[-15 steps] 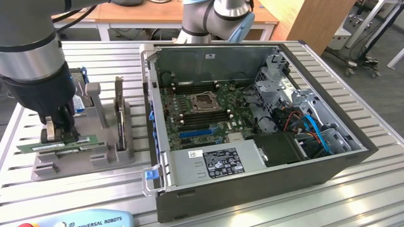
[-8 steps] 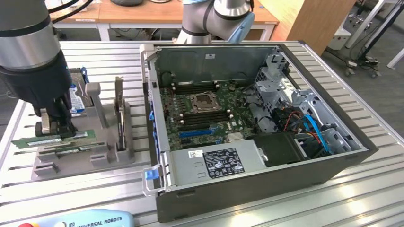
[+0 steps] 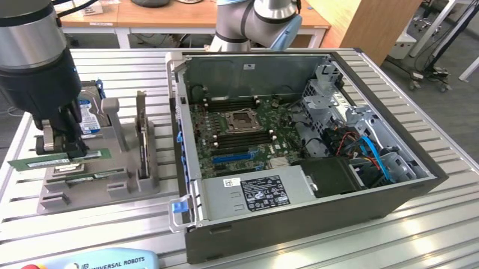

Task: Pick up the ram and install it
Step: 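Pick up the ram and move it above insertion slot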

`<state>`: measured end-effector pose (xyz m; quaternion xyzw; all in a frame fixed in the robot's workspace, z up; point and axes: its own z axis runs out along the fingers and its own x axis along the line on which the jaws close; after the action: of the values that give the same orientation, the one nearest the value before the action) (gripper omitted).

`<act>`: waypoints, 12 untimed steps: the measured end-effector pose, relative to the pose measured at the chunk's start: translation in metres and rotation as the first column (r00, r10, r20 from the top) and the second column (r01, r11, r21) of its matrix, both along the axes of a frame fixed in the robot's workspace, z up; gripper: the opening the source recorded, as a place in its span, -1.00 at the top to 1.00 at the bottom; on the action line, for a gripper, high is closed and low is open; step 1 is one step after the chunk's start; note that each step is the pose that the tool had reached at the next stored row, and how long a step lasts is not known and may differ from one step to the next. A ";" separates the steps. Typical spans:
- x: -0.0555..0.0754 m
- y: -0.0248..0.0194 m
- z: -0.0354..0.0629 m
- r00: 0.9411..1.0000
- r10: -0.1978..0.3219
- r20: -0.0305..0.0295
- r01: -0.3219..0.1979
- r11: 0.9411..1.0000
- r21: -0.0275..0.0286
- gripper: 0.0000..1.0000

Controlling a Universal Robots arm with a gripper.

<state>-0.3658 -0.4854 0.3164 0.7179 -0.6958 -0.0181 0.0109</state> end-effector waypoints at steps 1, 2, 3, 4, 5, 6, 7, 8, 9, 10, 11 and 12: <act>0.000 0.0000 0.0019 1.000 0.000 0.000 0.000 1.000 0.000 0.77; 0.000 0.0000 0.0038 1.000 0.000 0.000 0.000 1.000 0.000 0.77; 0.000 0.0000 0.0059 1.000 0.000 0.000 0.000 1.000 0.000 0.77; 0.000 0.0000 0.0079 1.000 0.000 0.000 0.000 1.000 0.000 0.77; 0.000 0.0000 0.0099 1.000 0.000 0.000 0.000 1.000 0.000 0.77; 0.000 0.0000 0.0118 1.000 0.000 0.000 0.000 1.000 0.000 0.77; 0.000 0.0000 0.0141 1.000 0.000 0.000 0.000 1.000 0.000 0.77; 0.000 0.0000 0.0166 1.000 0.000 0.000 0.000 1.000 0.000 0.77; 0.000 0.0000 0.0190 1.000 0.000 0.000 0.000 1.000 0.000 0.77; 0.000 0.0000 0.0215 1.000 0.000 0.000 0.000 1.000 0.000 0.77; 0.000 0.0000 0.0241 1.000 0.000 0.000 0.000 1.000 0.000 0.77; 0.000 0.0000 0.0267 1.000 0.000 0.000 0.000 1.000 0.000 0.77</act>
<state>-0.3658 -0.4854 0.3431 0.7179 -0.6958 -0.0181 0.0109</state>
